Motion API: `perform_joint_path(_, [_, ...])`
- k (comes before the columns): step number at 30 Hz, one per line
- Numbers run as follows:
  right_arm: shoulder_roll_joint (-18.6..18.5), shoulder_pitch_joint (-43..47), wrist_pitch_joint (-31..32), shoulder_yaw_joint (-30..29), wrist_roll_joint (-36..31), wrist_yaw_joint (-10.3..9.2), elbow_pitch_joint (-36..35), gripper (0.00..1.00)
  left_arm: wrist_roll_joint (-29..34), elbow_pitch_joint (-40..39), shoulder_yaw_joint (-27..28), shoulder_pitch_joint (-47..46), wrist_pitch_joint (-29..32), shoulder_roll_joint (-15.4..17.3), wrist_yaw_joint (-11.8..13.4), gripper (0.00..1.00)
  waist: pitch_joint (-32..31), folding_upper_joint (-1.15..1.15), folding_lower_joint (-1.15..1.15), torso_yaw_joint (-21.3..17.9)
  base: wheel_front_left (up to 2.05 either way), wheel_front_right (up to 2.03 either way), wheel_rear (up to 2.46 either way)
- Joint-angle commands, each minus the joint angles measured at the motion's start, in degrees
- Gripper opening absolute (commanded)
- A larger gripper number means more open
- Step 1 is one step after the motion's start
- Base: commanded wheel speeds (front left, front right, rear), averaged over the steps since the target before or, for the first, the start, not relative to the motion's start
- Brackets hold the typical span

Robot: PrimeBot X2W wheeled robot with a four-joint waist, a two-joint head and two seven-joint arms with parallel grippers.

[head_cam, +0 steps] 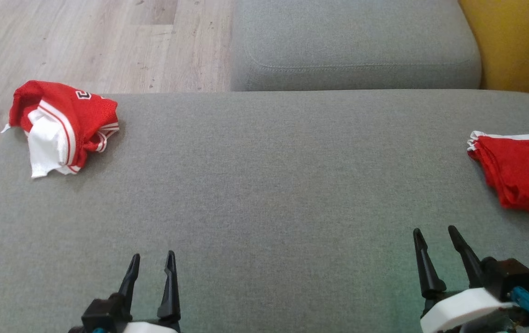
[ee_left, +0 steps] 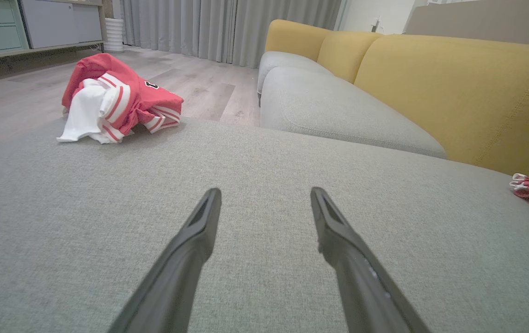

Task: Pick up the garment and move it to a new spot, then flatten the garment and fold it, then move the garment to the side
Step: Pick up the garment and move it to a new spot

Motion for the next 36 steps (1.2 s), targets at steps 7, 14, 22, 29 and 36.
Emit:
perform_joint_path(7, [-0.32,-0.89,-0.56,1.34,-0.34,-0.05,-1.5,1.0,-0.15,-1.22,0.81,-2.43,-0.1,0.3,-0.16,1.0,-0.57,0.0,0.0,1.31,0.0,0.0,0.0])
perform_joint_path(14, [-0.32,0.4,-1.11,0.3,-0.15,-0.05,-1.55,1.0,0.39,-1.06,-0.04,-3.42,0.51,0.49,-0.37,1.0,-1.78,0.0,0.0,8.9,0.0,0.0,0.0])
perform_joint_path(22, [-0.32,-1.38,-2.08,2.51,0.98,-0.05,-1.62,1.0,0.63,-3.76,1.95,-3.0,1.14,3.7,1.09,1.0,-1.27,0.0,0.0,24.48,0.0,0.0,0.0])
perform_joint_path(29, [-0.31,-7.16,-1.22,8.3,0.4,-0.05,0.31,1.0,0.18,-8.75,6.99,0.81,-0.6,4.18,4.45,1.0,1.74,0.0,0.0,26.59,0.0,0.0,0.0])
perform_joint_path(36, [-0.31,-9.33,-1.01,9.75,-0.24,-0.05,1.6,1.0,0.75,-11.67,10.13,2.44,-1.04,5.39,5.14,1.0,2.29,0.0,0.0,26.95,0.0,0.0,0.0])
